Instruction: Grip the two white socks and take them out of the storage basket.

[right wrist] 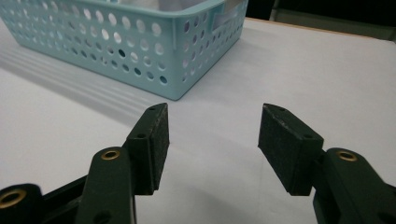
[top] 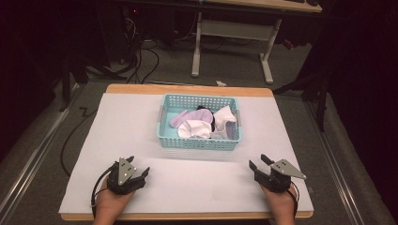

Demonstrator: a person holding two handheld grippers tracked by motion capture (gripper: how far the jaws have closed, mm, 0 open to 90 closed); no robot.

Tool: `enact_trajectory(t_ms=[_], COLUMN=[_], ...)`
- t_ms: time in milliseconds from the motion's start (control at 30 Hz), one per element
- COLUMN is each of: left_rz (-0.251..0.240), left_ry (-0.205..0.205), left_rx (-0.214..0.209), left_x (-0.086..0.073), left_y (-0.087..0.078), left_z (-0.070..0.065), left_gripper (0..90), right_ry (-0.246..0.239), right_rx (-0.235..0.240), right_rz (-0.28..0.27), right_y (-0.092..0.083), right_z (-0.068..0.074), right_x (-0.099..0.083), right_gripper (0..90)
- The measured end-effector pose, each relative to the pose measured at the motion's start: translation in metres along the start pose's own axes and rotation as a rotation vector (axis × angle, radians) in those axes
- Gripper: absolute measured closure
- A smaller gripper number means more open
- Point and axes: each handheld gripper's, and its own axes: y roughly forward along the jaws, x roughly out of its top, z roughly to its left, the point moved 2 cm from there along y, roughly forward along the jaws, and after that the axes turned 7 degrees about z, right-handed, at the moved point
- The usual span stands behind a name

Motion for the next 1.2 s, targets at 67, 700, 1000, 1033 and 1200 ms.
enact_trajectory(t_ms=[67, 700, 1000, 1033, 1200], left_rz=[0.009, 0.001, 0.001, 0.001, -0.006], left_ry=[0.001, 0.002, 0.003, 0.004, 0.002], left_rx=[-0.003, -0.017, -0.027, -0.027, -0.033], left_x=[0.0003, 0.0000, -0.0001, -0.0002, -0.0003], left_y=[0.0007, -0.0001, -0.0003, -0.0004, -0.0006], left_z=[0.0002, 0.0007, 0.0013, 0.0012, 0.0011], left_gripper=[31.3, 31.3, 31.3, 31.3, 31.2], right_ry=[-0.003, 0.074, 0.070, 0.072, 0.083], right_rx=[0.001, 0.011, 0.003, 0.010, 0.047], right_rz=[0.005, -0.005, 0.012, 0.016, 0.032], right_y=[0.0007, 0.0000, 0.0014, 0.0016, 0.0033], right_z=[0.0005, -0.0071, -0.0061, -0.0062, -0.0092], right_x=[0.0001, -0.0008, -0.0005, -0.0005, 0.0007], right_gripper=[43.3, 43.5, 39.5, 38.6, 35.7])
